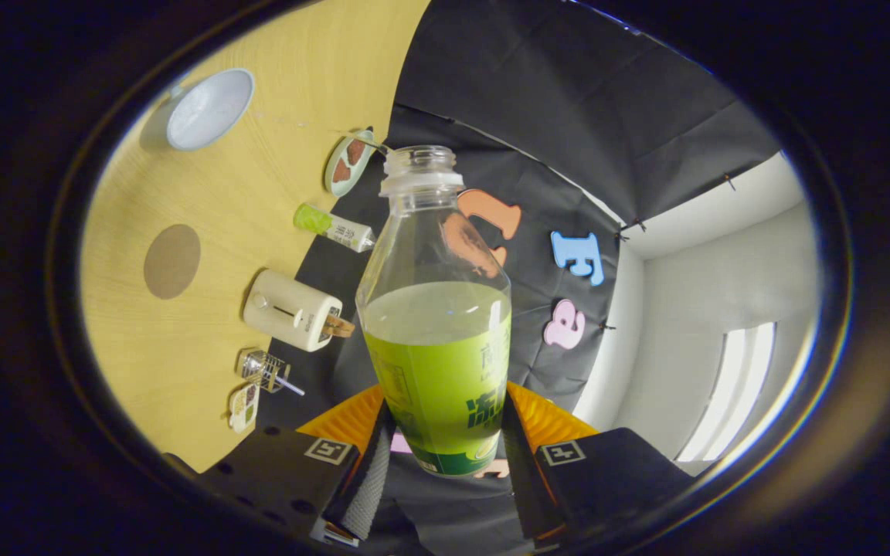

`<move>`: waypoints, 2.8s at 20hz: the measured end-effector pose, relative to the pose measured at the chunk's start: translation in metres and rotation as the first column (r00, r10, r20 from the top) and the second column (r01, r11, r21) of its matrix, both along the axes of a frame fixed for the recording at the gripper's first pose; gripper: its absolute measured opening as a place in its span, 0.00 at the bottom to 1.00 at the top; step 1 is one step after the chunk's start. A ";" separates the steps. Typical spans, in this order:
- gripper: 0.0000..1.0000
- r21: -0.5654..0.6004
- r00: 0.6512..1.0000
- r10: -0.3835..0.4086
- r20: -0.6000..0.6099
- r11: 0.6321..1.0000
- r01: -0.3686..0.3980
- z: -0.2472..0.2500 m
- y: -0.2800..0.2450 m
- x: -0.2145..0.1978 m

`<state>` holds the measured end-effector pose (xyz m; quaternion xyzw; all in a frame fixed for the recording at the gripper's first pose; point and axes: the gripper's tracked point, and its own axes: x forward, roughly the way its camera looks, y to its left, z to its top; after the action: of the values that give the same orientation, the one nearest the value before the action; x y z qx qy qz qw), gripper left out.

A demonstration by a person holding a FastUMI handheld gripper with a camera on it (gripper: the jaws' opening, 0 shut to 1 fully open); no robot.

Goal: Take the bottle from table, then pour the juice into the cup, finally place the bottle on the coaster

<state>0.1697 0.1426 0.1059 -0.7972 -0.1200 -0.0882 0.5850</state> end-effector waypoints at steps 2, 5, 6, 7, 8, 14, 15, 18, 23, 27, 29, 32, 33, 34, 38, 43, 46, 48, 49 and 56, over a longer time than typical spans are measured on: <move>0.74 -0.001 1.000 0.003 0.008 1.000 -0.003 0.006 0.000 -0.002; 0.74 -0.005 1.000 0.005 0.017 1.000 -0.005 0.013 0.002 -0.003; 0.74 -0.003 1.000 0.007 0.018 1.000 -0.007 0.015 0.002 -0.003; 0.74 -0.002 1.000 0.007 0.019 1.000 -0.007 0.017 0.002 -0.002; 0.74 -0.004 1.000 0.005 0.020 1.000 -0.005 0.017 0.002 -0.002; 0.74 -0.016 1.000 0.008 0.024 1.000 -0.008 0.027 0.004 -0.007; 0.74 -0.013 1.000 0.010 0.022 1.000 -0.009 0.028 0.004 -0.007; 0.74 -0.017 1.000 0.008 0.024 1.000 -0.008 0.029 0.004 -0.008; 0.74 -0.018 1.000 0.013 0.025 1.000 -0.013 0.032 0.007 -0.008; 0.74 -0.020 1.000 0.015 0.026 1.000 -0.015 0.032 0.010 -0.007; 0.74 -0.016 0.999 0.018 0.028 1.000 -0.018 0.032 0.012 -0.007; 0.74 -0.007 0.999 0.023 0.027 1.000 -0.023 0.032 0.013 -0.006; 0.74 -0.001 0.999 0.021 0.026 1.000 -0.021 0.031 0.013 -0.006; 0.74 0.004 0.999 0.019 0.027 1.000 -0.019 0.031 0.013 -0.006; 0.74 0.011 0.999 0.022 0.027 1.000 -0.022 0.029 0.013 -0.005; 0.74 0.038 0.999 0.032 0.006 0.999 -0.032 0.021 0.017 -0.002; 0.74 0.065 1.000 0.030 -0.002 0.997 -0.030 0.019 0.014 -0.001; 0.74 0.089 1.000 0.030 -0.007 0.996 -0.029 0.016 0.012 -0.001; 0.74 0.097 0.999 0.030 -0.013 0.995 -0.028 0.015 0.012 -0.001; 0.74 0.226 0.994 0.028 -0.103 0.974 -0.004 -0.004 0.002 0.004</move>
<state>0.1733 0.1447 0.1019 -0.7282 -0.0845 -0.0544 0.6780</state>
